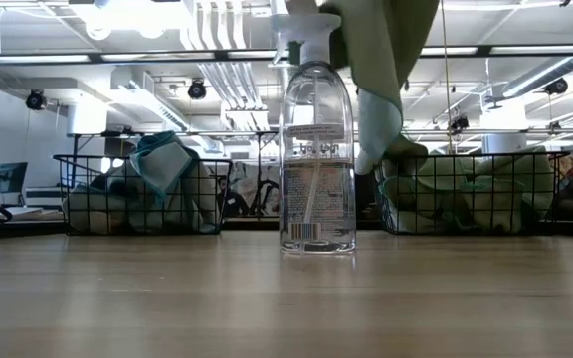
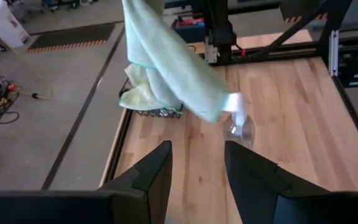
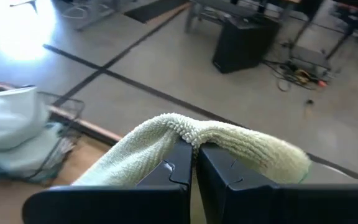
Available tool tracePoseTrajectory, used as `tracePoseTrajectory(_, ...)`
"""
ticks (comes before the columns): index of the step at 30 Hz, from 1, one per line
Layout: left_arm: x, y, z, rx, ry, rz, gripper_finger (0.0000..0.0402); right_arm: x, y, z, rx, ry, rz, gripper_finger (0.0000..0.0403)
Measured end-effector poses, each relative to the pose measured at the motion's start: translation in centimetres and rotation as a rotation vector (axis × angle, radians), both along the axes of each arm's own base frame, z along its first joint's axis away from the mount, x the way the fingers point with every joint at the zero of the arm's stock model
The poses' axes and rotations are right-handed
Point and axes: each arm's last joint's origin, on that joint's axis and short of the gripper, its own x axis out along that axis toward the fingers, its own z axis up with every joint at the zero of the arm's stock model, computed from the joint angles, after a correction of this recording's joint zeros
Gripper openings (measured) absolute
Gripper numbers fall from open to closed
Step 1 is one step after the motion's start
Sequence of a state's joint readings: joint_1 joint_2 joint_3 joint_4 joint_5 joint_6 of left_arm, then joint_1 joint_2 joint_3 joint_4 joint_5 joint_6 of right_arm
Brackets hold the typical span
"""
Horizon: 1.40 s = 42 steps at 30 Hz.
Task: Sort microfiber towel by color & place in baskets
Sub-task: Put the green towel into the right wire basket
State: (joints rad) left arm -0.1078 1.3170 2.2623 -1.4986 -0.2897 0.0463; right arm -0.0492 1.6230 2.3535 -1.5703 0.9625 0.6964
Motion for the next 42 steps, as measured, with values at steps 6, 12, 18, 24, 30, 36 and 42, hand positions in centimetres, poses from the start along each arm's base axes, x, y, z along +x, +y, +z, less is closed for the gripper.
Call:
tracePoseTrajectory(6,-2.9,0.3,0.5,-0.004,-0.054,0.003,0.0132,-0.6,-2.7,0.0,0.026,0.025,-0.062,0.0009)
tracePoseTrajectory(12,-4.3,0.7,0.8,0.027,-0.091,0.068,0.0132,-2.1,-4.6,0.5,0.024,0.08,-0.08,0.0009)
tracePoseTrajectory(18,-4.3,0.9,0.9,0.036,-0.115,0.163,0.0132,-3.8,-5.7,1.2,0.01,0.14,-0.07,0.0009)
tracePoseTrajectory(24,-3.1,0.8,1.1,0.04,-0.129,0.168,0.0132,-5.9,-5.8,1.9,0.05,0.124,-0.024,0.0009)
tracePoseTrajectory(30,-2.1,0.7,1.1,0.095,-0.11,0.14,0.0132,-7.6,-5.3,0.8,0.09,0.154,-0.007,0.0009)
tracePoseTrajectory(36,-2.3,0.7,1.2,0.111,-0.113,0.133,0.0132,-9.1,-4.7,-2.2,0.154,0.197,-0.053,0.0009)
tracePoseTrajectory(42,-3.4,1.0,1.4,0.135,-0.144,0.203,0.0132,-10.4,-4.1,-4.9,0.244,0.195,-0.087,0.0009)
